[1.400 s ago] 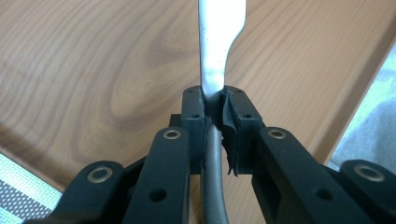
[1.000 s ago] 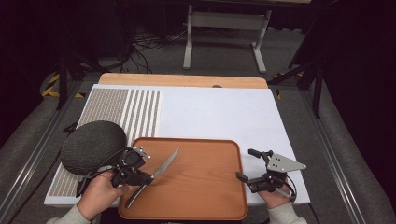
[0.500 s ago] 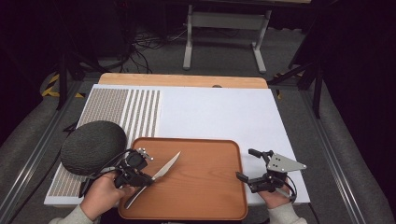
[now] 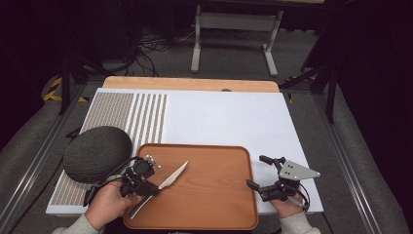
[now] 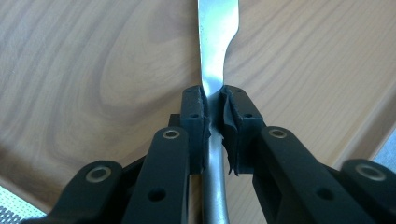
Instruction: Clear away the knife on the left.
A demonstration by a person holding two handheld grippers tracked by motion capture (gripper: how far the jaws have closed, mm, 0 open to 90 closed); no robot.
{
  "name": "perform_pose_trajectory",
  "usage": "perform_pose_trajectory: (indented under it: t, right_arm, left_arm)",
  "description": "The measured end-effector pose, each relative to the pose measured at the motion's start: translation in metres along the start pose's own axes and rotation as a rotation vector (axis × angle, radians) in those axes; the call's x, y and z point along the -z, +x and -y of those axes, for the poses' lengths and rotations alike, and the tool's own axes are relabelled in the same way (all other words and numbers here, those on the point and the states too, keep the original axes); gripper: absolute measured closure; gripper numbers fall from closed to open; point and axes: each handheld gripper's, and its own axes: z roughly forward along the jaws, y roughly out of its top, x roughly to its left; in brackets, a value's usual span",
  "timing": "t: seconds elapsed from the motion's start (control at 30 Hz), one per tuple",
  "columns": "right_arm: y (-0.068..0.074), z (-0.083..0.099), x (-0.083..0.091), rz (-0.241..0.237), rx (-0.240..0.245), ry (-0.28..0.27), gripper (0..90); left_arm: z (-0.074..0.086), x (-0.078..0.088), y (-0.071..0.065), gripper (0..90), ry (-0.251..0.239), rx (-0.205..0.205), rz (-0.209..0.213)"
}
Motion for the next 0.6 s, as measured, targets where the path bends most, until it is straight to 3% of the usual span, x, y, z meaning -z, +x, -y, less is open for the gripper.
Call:
perform_pose_trajectory:
  t: [0.5, 0.53, 0.6]
  right_arm:
    - [0.0013, 0.0006, 0.001, 0.004, -0.001, 0.009, 5.5]
    - [0.0014, 0.0005, 0.0008, 0.002, -0.001, 0.006, 5.5]
    - [0.0015, 0.0004, 0.001, 0.001, 0.001, 0.005, 5.5]
  left_arm:
    - [-0.0003, 0.0005, -0.0024, 78.2, 0.003, -0.037, -0.023]
    - [-0.0002, 0.0016, -0.0028, 76.2, 0.006, -0.029, -0.02]
    - [-0.0001, 0.0048, -0.003, 69.3, -0.007, -0.052, -0.023]
